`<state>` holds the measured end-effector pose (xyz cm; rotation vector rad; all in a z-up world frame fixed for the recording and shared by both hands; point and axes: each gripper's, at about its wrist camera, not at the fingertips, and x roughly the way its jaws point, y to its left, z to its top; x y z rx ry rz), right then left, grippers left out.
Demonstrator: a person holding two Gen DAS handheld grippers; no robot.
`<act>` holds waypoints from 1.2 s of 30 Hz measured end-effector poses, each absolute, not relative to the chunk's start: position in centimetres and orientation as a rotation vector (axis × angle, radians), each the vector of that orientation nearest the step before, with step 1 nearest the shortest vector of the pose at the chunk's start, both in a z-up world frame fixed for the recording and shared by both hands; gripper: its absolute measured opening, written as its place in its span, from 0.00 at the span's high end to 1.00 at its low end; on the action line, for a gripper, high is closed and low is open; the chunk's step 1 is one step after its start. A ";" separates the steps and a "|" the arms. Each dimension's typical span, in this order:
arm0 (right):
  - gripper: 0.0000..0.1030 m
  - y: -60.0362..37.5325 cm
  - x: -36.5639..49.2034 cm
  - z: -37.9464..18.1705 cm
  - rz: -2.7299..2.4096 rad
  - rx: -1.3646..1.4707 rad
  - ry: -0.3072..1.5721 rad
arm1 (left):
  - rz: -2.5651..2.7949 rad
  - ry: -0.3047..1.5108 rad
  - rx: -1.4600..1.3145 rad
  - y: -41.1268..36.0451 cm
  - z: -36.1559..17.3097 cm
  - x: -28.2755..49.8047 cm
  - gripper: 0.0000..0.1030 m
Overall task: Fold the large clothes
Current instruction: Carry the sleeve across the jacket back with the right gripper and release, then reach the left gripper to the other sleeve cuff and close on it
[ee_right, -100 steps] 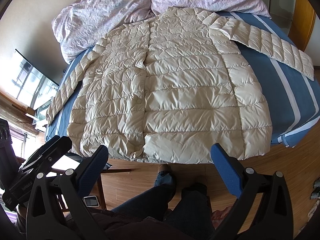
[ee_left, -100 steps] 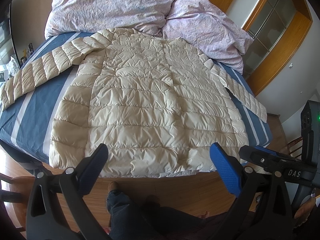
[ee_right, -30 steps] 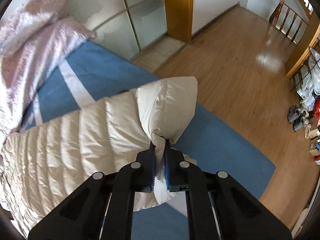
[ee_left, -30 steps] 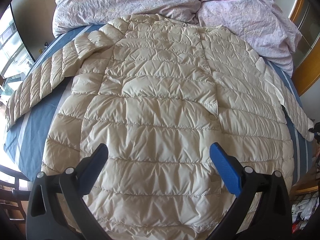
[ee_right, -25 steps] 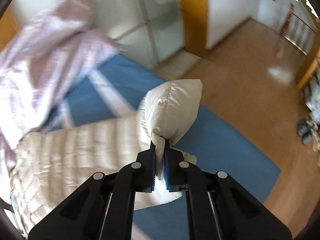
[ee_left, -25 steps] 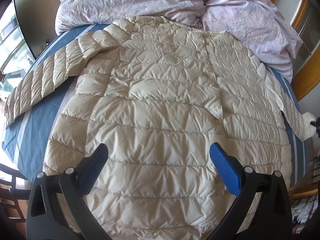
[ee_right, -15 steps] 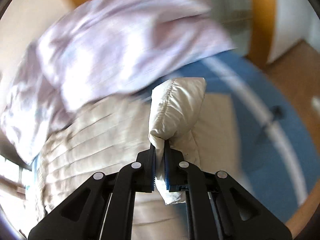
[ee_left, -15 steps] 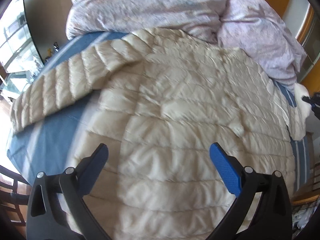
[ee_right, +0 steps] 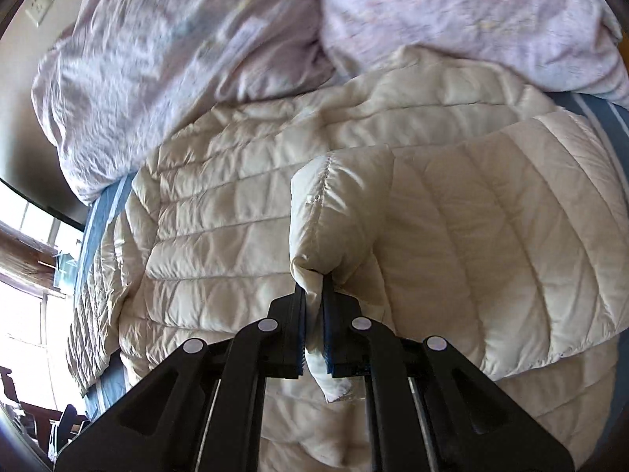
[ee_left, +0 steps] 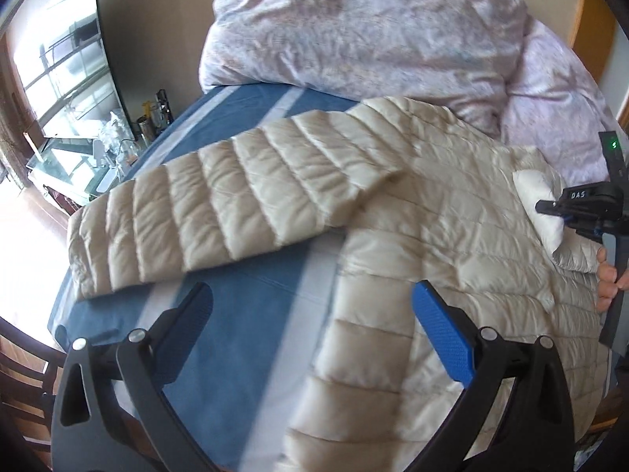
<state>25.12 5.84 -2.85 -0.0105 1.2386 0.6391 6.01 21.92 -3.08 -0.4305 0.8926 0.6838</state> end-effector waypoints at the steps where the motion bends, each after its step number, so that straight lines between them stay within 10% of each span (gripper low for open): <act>1: 0.93 6.7 24.7 -2.9 0.637 -0.012 1.243 | 0.686 0.890 -0.436 22.6 -3.1 5.8 0.02; 11: 0.88 11.0 24.0 -3.3 0.668 -0.051 1.274 | 0.687 0.878 -0.480 26.3 -3.7 5.7 0.02; 15: 0.36 11.7 23.8 -1.0 0.738 -0.099 1.202 | 0.694 0.882 -0.478 27.2 -3.8 5.7 0.02; 31: 0.49 8.2 29.4 -3.1 0.478 -0.060 1.178 | 0.866 0.896 -0.574 33.1 -5.2 0.5 0.02; 36: 0.28 11.6 27.3 -5.8 0.454 -0.289 1.201 | 0.901 0.890 -0.611 34.9 -5.4 -1.3 0.02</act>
